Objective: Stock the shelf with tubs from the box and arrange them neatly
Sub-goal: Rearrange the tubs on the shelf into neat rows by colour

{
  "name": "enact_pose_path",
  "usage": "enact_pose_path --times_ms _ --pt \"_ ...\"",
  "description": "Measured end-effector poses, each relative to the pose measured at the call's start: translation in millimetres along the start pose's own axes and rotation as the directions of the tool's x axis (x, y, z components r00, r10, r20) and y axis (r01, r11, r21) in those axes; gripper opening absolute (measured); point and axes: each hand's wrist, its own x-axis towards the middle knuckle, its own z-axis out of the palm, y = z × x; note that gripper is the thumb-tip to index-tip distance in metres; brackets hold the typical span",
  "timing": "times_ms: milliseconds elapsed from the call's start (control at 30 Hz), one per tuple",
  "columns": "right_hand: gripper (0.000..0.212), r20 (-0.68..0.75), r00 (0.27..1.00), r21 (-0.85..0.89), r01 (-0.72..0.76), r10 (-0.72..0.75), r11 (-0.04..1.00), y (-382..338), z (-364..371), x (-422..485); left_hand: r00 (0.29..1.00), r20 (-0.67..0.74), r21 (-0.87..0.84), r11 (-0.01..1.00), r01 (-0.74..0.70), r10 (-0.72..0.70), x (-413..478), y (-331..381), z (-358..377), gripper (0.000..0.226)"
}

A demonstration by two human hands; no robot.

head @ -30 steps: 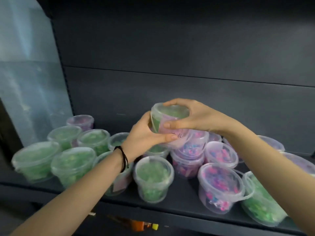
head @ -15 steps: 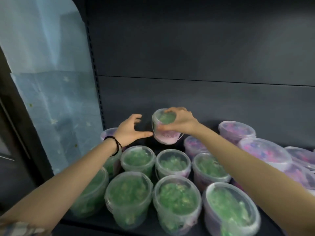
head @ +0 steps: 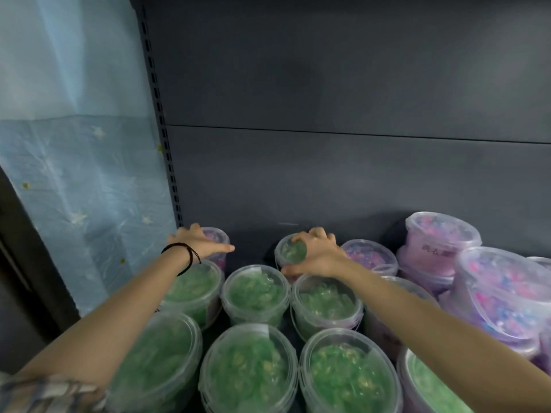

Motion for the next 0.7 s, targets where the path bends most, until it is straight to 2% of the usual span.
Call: enact_pose_path --times_ms 100,267,333,433,567,700 --pt "0.085 0.079 0.997 0.096 0.002 -0.010 0.995 6 2 1 1.000 -0.005 -0.018 1.000 0.019 -0.019 1 1 6 0.125" --pt "0.068 0.102 0.995 0.150 0.008 -0.024 0.989 14 -7 6 0.999 -0.054 -0.131 0.991 -0.013 0.006 -3 -4 8 0.109" --pt "0.062 0.074 0.997 0.165 0.014 -0.026 0.986 17 -10 4 0.995 -0.084 -0.200 0.977 -0.078 0.062 -10 -2 3 0.110" --pt "0.062 -0.049 0.995 0.252 0.096 -0.086 0.963 16 -17 -4 0.967 -0.183 -0.245 0.944 -0.220 0.178 -28 13 -9 0.120" --pt "0.079 -0.195 0.955 0.443 0.287 -0.222 0.849 4 -36 -22 0.888 -0.300 -0.303 0.848 -0.436 0.349 -62 52 -24 0.104" --pt "0.087 -0.222 0.930 0.646 0.366 -0.294 0.669 2 -58 -51 0.822 -0.266 -0.406 0.714 -0.570 0.504 -105 93 -24 0.104"
